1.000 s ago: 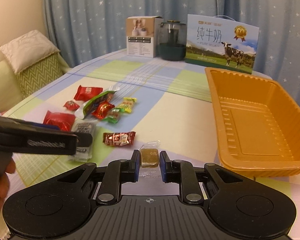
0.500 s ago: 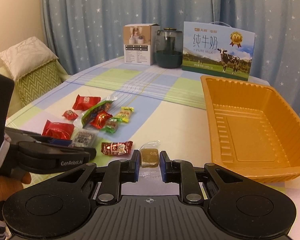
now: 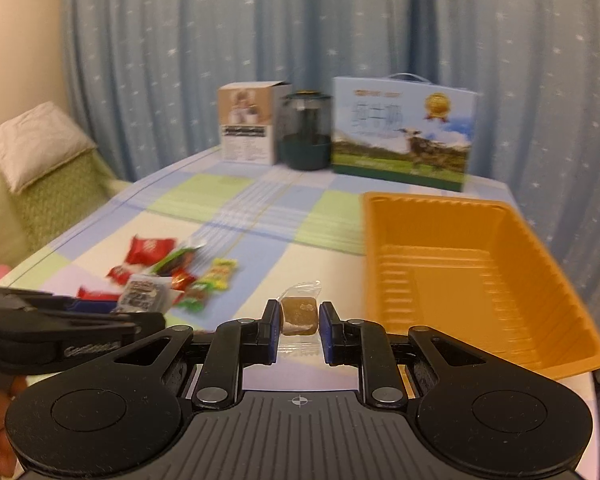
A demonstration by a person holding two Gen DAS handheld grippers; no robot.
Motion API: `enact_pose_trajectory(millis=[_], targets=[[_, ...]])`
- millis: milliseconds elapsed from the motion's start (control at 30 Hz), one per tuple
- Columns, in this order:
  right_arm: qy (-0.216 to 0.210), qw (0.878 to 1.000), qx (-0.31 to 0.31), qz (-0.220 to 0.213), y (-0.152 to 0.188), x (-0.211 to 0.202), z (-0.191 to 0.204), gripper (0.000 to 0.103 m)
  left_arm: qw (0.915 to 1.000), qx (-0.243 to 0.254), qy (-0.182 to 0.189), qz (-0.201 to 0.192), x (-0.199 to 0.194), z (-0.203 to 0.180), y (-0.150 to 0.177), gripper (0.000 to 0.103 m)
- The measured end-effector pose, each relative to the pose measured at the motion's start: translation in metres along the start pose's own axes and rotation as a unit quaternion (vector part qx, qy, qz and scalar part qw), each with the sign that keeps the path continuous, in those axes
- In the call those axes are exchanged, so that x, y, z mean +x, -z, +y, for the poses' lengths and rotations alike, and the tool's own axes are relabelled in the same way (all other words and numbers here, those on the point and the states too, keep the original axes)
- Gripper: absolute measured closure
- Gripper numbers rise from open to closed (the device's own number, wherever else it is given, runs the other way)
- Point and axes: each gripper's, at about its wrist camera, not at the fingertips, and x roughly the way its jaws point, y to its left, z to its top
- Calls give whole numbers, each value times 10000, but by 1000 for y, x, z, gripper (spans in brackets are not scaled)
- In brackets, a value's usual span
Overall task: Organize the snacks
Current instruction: 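Carry both snacks over the orange tray and open the left tool to drop the packet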
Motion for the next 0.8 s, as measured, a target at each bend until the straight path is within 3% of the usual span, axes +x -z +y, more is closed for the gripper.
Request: enact_pose_trajectory(millis=[267, 533, 800], targets=[[447, 9989, 55, -96, -23, -15, -58, 82, 9982, 125, 566, -131, 4, -55, -22, 68], [687, 9945, 788, 3, -19, -16, -115, 82, 9929, 295, 1148, -136, 21, -107, -45, 68], [955, 9918, 847, 6, -23, -9, -139, 82, 9887, 578, 1375, -138, 42, -139, -57, 68]])
